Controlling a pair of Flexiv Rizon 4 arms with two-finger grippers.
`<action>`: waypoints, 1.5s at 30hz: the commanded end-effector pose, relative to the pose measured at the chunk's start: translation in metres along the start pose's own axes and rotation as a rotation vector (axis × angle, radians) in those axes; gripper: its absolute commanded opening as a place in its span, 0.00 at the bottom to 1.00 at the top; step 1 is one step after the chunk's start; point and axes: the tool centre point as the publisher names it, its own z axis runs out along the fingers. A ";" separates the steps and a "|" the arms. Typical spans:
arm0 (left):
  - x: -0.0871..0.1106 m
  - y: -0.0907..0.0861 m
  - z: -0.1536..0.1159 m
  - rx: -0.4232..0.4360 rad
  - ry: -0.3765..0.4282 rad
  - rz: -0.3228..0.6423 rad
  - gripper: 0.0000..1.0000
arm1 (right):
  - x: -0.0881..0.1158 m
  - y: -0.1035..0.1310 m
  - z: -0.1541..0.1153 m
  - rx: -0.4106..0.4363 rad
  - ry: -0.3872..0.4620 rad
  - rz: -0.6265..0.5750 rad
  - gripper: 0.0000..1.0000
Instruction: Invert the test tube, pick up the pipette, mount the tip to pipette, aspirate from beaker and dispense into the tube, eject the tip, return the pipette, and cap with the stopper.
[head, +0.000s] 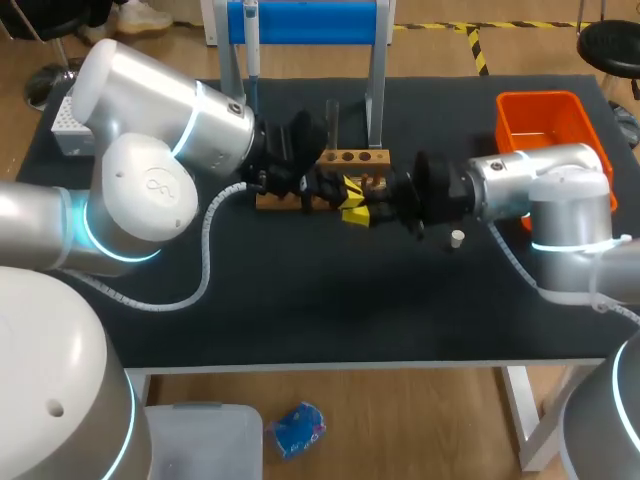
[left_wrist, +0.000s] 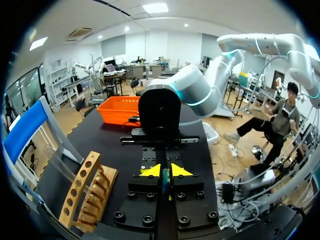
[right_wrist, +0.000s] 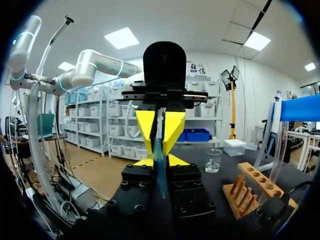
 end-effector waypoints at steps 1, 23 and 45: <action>0.005 0.001 0.002 0.004 -0.002 -0.001 0.00 | -0.004 -0.002 0.000 -0.001 0.000 0.002 0.00; -0.053 -0.024 -0.089 0.110 -0.366 0.009 1.00 | 0.015 -0.012 -0.011 0.023 -0.002 0.047 0.00; -0.121 0.003 -0.107 0.178 -0.467 -0.123 1.00 | 0.079 -0.003 -0.082 0.080 -0.081 0.015 0.00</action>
